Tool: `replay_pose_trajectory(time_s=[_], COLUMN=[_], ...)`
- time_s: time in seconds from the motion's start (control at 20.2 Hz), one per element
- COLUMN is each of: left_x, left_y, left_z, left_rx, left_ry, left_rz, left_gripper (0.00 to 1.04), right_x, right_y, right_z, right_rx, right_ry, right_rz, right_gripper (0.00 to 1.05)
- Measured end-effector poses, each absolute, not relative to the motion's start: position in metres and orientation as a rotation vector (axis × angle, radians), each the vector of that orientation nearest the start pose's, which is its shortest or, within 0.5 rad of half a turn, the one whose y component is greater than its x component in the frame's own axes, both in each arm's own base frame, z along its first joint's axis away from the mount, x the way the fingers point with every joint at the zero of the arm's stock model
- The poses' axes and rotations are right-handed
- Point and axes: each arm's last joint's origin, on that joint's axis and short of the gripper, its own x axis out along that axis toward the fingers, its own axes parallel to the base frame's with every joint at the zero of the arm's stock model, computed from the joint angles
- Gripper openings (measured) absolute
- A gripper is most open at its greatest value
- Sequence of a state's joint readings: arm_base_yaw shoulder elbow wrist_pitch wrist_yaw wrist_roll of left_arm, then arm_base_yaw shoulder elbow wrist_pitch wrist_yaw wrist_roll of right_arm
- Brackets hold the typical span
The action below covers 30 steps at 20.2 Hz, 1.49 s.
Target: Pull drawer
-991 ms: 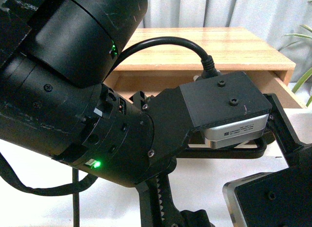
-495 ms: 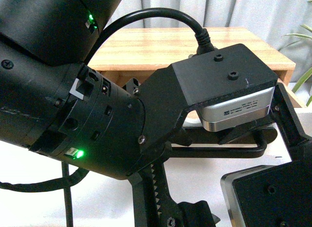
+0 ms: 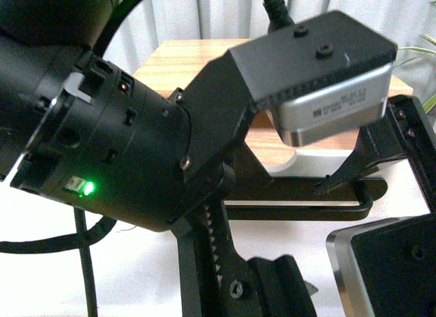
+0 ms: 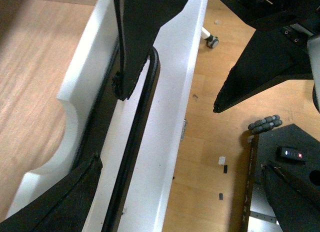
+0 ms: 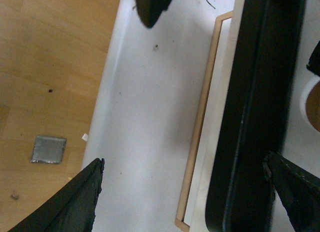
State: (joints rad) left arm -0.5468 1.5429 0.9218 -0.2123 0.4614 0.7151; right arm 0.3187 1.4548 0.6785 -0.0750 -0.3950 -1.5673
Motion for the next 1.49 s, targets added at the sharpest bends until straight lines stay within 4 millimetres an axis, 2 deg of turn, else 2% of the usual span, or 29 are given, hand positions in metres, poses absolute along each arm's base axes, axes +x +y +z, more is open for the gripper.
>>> replay_pose_trajectory(time_s=[0.1, 0.2, 0.35, 0.45, 0.64, 0.74, 0.94, 0.99, 1.09, 1.19, 1.24, 1.29, 1.34, 1.39, 1.49], left_x=[0.258, 0.267, 0.27, 0.272, 0.28, 0.275, 0.266, 0.256, 0.246, 0.229, 0.217, 0.193, 0.178, 0.171, 0.161], left_y=[-0.162, -0.142, -0.114, -0.098, -0.051, -0.038, -0.025, -0.013, 0.012, 0.038, 0.048, 0.051, 0.042, 0.035, 0.025], left_z=[0.219, 0.246, 0.273, 0.28, 0.268, 0.264, 0.262, 0.263, 0.256, 0.24, 0.238, 0.231, 0.217, 0.207, 0.197], left_rx=[0.596, 0.49, 0.355, 0.273, 0.051, 0.01, -0.023, -0.057, -0.138, -0.198, -0.167, -0.079, -0.044, -0.033, -0.02], left_ry=[0.452, 0.328, 0.188, 0.145, 0.157, 0.157, 0.126, 0.107, 0.125, 0.161, 0.056, -0.02, -0.012, 0.007, 0.011], left_rz=[-1.189, -1.103, -0.985, -0.886, -0.504, -0.378, -0.27, -0.149, 0.052, 0.222, 0.173, 0.078, 0.021, -0.004, -0.004], left_gripper=[0.98, 0.98, 0.98, 0.98, 0.98, 0.98, 0.98, 0.98, 0.98, 0.98, 0.9, 0.75, 0.63, 0.52, 0.27], right_x=[0.254, 0.258, 0.257, 0.262, 0.284, 0.29, 0.293, 0.292, 0.288, 0.275, 0.267, 0.244, 0.22, 0.202, 0.185], right_y=[0.085, 0.072, 0.059, 0.05, 0.021, 0.009, -0.004, -0.02, -0.044, -0.058, -0.06, -0.056, -0.05, -0.044, -0.03], right_z=[0.178, 0.208, 0.221, 0.228, 0.249, 0.252, 0.253, 0.253, 0.248, 0.232, 0.23, 0.226, 0.217, 0.206, 0.197], right_rx=[-1.326, -1.189, -1.073, -1.005, -0.814, -0.724, -0.59, -0.447, -0.161, 0.018, 0.02, 0.001, 0.002, 0.006, 0.004], right_ry=[0.14, 0.082, 0.067, 0.046, 0.003, 0.024, 0.065, 0.09, 0.136, 0.147, 0.065, -0.008, -0.002, 0.01, 0.008], right_rz=[1.158, 1.097, 1.057, 0.992, 0.622, 0.465, 0.324, 0.192, 0.052, -0.004, -0.003, -0.004, -0.002, -0.001, 0.003], right_gripper=[0.98, 0.98, 0.98, 0.98, 0.98, 0.98, 0.98, 0.98, 0.98, 0.98, 0.92, 0.78, 0.65, 0.54, 0.28])
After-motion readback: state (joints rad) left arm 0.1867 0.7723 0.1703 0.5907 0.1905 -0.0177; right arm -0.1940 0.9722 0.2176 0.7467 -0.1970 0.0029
